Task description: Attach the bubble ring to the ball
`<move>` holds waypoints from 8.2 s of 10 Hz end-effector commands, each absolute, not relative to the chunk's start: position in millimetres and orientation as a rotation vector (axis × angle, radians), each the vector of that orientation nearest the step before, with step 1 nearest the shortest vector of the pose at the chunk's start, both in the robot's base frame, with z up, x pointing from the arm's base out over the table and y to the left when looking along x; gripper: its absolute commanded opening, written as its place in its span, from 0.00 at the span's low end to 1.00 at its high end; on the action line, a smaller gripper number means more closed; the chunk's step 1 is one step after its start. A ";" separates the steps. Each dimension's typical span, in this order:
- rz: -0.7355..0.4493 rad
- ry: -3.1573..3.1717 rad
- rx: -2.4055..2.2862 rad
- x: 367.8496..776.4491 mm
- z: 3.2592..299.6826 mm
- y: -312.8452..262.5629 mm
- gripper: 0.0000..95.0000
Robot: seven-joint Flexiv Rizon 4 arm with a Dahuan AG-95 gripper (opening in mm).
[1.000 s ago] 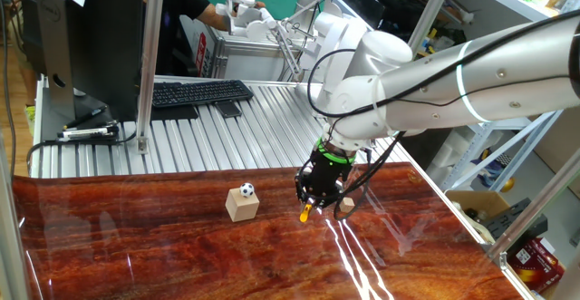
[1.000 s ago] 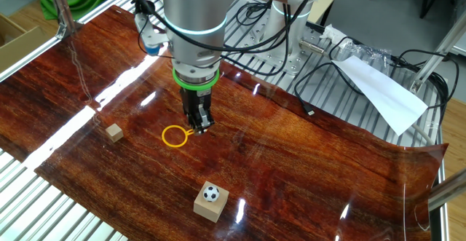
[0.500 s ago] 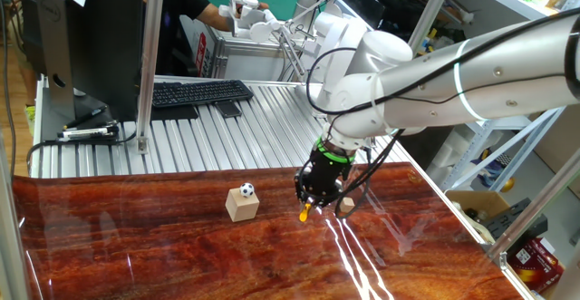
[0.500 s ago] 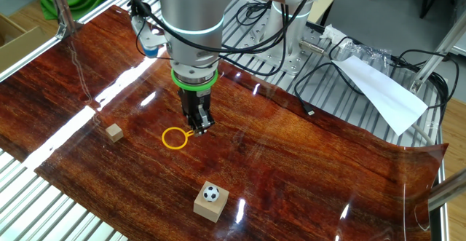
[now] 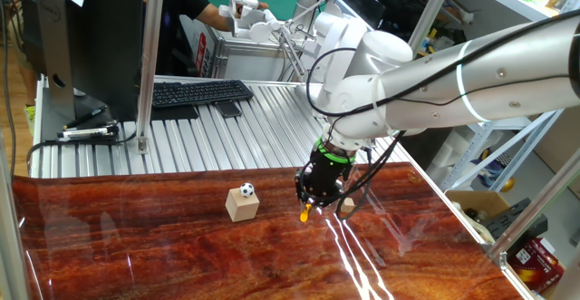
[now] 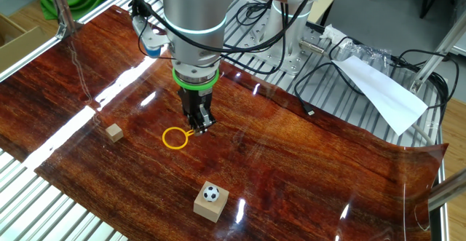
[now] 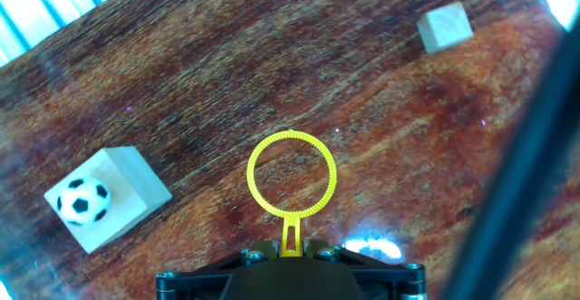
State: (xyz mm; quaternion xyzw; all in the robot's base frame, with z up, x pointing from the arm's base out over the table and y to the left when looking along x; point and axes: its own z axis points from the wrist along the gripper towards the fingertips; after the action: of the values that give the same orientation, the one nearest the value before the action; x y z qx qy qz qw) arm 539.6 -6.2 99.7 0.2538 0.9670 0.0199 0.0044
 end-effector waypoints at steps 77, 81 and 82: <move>0.147 3.092 0.738 606.1 94.4 133.4 0.00; 0.145 3.093 0.735 607.0 91.7 135.1 0.00; 0.144 3.095 0.731 607.4 90.4 135.7 0.00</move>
State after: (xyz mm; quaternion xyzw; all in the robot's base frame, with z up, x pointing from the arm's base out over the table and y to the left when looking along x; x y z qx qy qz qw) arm 607.2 136.2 90.3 0.2291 0.9721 0.0458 -0.0213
